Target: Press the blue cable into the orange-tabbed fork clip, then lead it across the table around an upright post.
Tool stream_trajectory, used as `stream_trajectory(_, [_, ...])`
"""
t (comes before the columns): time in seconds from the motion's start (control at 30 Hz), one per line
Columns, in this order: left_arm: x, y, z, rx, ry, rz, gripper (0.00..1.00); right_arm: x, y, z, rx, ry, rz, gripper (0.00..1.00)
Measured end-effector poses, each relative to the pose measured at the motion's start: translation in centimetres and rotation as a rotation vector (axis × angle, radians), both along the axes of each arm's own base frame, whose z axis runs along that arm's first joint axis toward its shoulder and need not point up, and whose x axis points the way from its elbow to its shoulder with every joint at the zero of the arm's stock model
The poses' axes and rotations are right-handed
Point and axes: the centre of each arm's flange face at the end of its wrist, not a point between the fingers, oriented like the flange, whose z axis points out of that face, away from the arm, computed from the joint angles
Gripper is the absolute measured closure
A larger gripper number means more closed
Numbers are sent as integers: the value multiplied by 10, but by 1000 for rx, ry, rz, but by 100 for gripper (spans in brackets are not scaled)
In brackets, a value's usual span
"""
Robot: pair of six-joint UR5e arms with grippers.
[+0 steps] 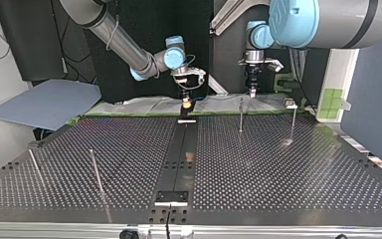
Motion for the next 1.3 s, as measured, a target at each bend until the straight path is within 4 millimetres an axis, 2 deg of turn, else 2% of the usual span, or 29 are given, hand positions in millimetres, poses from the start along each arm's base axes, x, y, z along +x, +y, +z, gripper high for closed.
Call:
stream_trajectory(0.63, [1, 1, -1, -45, -4, -7, 100, -3, -3, -1, 2, 1, -7, 100])
stream_trajectory(1.3, [-11, 2, -8, -29, -3, -9, 100, -1, -1, -2, 3, 2, -5, 100])
